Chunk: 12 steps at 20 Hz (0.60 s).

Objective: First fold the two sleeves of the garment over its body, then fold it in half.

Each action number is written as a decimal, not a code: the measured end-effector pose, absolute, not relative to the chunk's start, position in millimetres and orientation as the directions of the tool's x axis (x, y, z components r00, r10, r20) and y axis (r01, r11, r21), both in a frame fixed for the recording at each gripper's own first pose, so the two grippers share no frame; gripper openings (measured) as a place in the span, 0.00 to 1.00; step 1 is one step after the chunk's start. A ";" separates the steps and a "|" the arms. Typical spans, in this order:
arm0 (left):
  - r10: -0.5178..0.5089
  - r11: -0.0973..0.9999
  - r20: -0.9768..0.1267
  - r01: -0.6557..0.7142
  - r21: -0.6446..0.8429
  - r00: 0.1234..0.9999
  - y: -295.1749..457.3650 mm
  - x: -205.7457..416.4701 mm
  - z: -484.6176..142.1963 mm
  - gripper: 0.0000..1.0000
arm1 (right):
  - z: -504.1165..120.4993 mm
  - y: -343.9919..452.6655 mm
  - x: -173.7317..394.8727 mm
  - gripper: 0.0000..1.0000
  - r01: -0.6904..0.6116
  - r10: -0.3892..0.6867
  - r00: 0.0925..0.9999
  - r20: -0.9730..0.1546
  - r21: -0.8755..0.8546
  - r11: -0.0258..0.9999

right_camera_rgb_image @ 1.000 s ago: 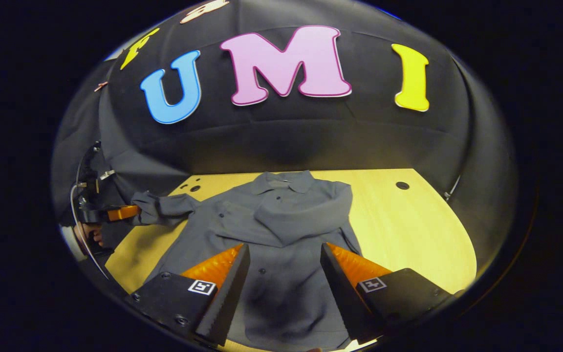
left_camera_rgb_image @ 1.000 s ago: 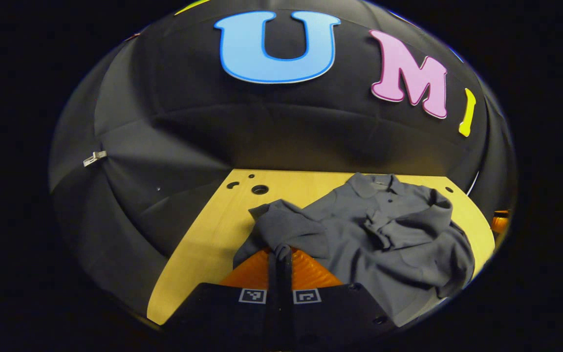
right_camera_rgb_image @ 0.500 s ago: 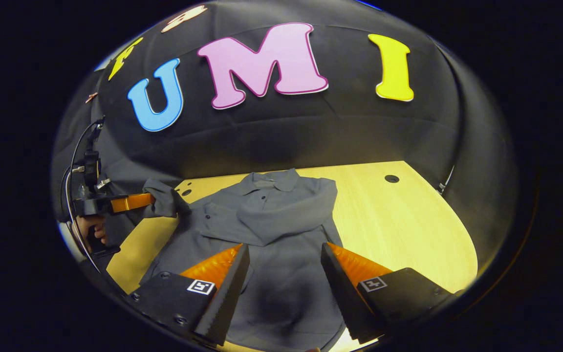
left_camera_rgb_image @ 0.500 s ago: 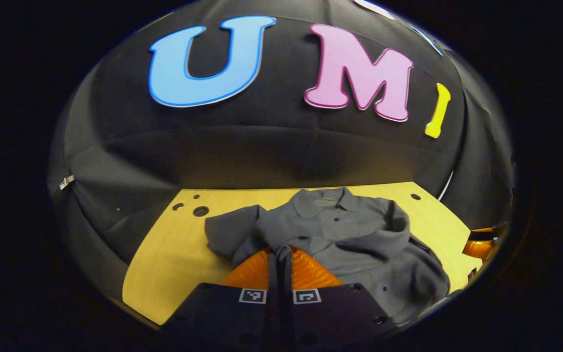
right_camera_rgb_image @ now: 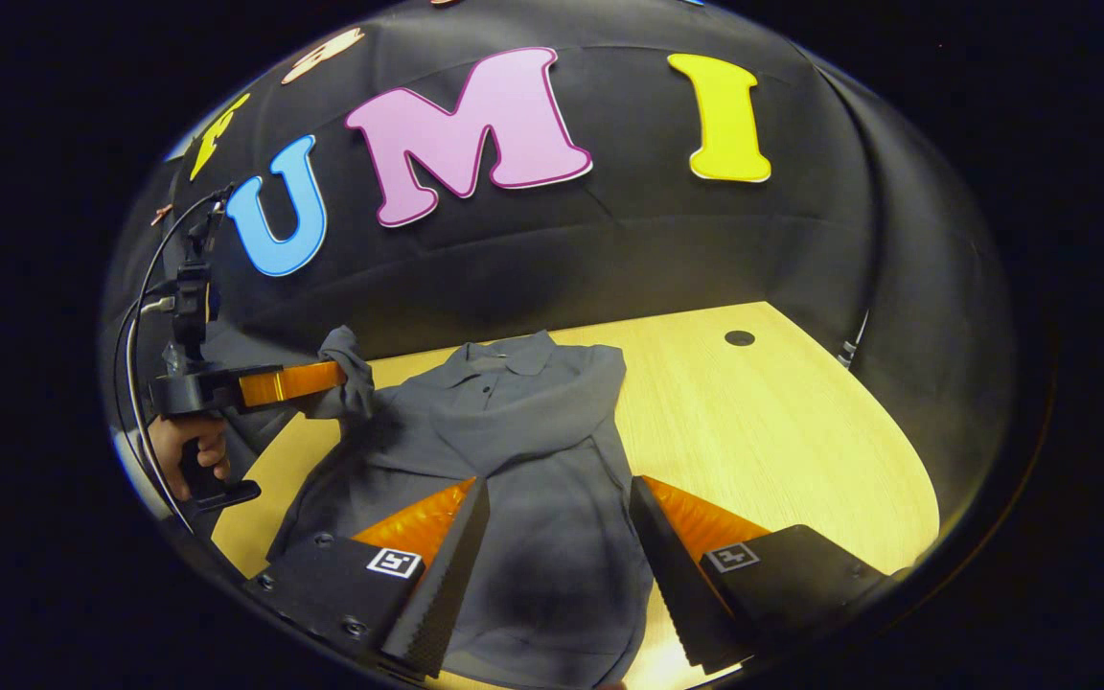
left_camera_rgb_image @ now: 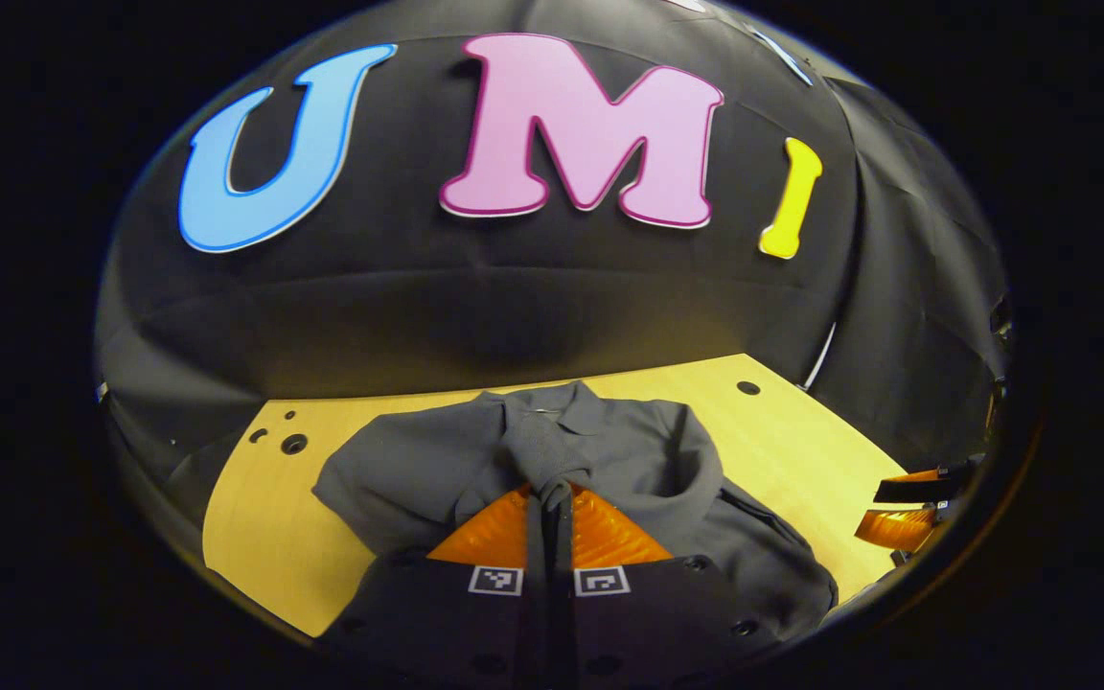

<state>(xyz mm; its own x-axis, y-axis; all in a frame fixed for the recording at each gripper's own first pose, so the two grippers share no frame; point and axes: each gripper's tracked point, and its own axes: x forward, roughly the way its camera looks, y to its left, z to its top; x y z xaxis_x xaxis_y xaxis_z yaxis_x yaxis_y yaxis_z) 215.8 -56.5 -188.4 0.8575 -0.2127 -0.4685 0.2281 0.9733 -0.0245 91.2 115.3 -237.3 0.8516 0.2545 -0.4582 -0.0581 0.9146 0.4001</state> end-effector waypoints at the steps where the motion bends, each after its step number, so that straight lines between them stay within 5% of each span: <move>1: -0.228 0.969 -0.470 0.244 -0.027 0.853 -68.0 217.8 -191.9 0.05 | -240.3 110.0 89.5 0.91 -0.052 0.253 0.850 -0.462 0.404 0.913; 12: -0.278 0.946 -0.572 0.322 -0.025 0.772 -147.1 230.4 -276.8 0.06 | -269.2 77.4 77.9 0.91 -0.014 0.231 0.832 -0.505 0.397 0.918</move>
